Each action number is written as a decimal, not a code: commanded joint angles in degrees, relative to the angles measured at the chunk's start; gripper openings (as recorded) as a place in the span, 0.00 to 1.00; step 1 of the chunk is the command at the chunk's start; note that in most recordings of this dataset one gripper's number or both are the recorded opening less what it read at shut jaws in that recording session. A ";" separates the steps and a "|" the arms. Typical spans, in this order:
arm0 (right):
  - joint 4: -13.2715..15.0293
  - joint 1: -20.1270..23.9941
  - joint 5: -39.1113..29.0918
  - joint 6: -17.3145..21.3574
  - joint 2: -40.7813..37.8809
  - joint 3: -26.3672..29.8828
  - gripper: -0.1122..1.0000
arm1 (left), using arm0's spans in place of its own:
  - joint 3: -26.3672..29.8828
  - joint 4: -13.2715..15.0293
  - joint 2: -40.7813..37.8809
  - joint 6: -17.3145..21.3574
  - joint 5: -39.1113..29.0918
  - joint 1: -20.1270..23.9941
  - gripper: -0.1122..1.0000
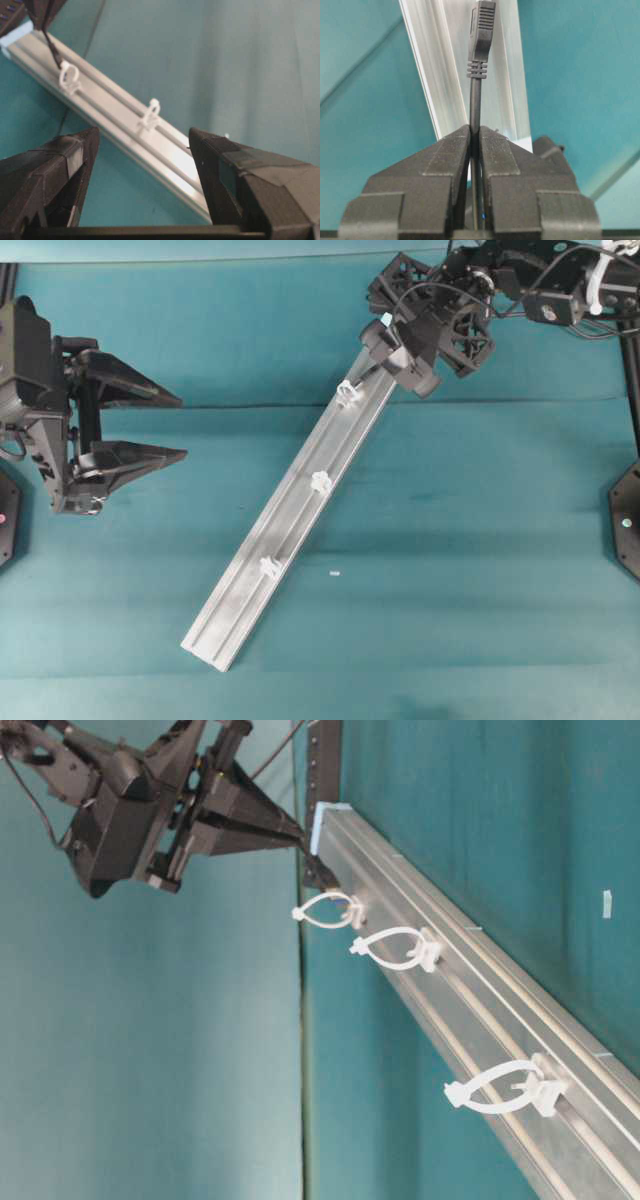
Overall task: Pass the USB cable through three rings with both arms.
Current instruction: 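Insert the plug through the first white ring with the right gripper, then bring the left gripper to the plug beyond the first ring and grasp it, then release the right gripper and pull the cable through with the left gripper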
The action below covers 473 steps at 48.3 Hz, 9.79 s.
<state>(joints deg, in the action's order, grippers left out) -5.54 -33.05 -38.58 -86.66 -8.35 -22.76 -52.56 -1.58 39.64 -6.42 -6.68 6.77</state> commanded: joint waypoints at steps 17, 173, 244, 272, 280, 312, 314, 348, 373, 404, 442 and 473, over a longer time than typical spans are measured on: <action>-2.29 1.05 0.53 -0.53 1.32 0.00 0.18 | 1.05 -0.26 -0.44 0.00 0.53 0.18 0.82; -12.39 4.13 3.69 -3.87 0.26 -1.14 0.18 | 19.69 -0.09 -56.60 -13.27 31.90 9.49 0.85; -13.10 4.31 2.55 -2.55 0.18 -1.32 0.57 | 19.25 -0.09 -56.60 -10.55 33.57 9.49 0.18; -13.10 4.31 7.03 0.18 0.70 -1.58 0.89 | 18.19 -0.18 -55.81 -10.63 33.22 9.40 0.18; -12.92 4.31 7.12 1.32 2.02 -1.85 0.89 | 16.52 -0.09 -54.32 -11.43 33.22 9.14 0.18; -13.10 10.37 5.62 10.37 7.29 -3.08 0.87 | 15.03 -0.09 -49.48 -15.73 28.04 5.62 0.18; -13.10 11.25 5.62 10.90 7.29 -3.25 0.87 | 15.03 -0.09 -49.22 -16.00 27.95 5.10 0.18; -10.63 13.27 7.65 11.07 1.58 -1.05 0.83 | 17.05 -0.09 -48.08 -16.79 22.76 3.96 0.18; -10.63 13.27 7.03 11.07 -0.35 0.26 0.80 | 16.61 -0.09 -47.99 -16.70 22.06 4.04 0.18; -8.53 13.27 2.46 11.07 -2.64 3.08 0.46 | 16.61 -0.18 -47.90 -16.70 22.15 4.04 0.18; -5.80 13.27 -1.49 10.72 -4.83 6.94 0.21 | 16.96 -0.09 -47.90 -16.96 21.97 4.04 0.18; -2.46 13.27 0.18 8.96 -6.24 7.03 0.19 | 12.30 -0.09 -42.98 -22.15 22.15 3.69 0.94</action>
<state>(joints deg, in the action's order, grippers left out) -8.35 -19.95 -38.67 -76.55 -14.41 -16.26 -39.46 -1.58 -6.15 -28.39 14.85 10.99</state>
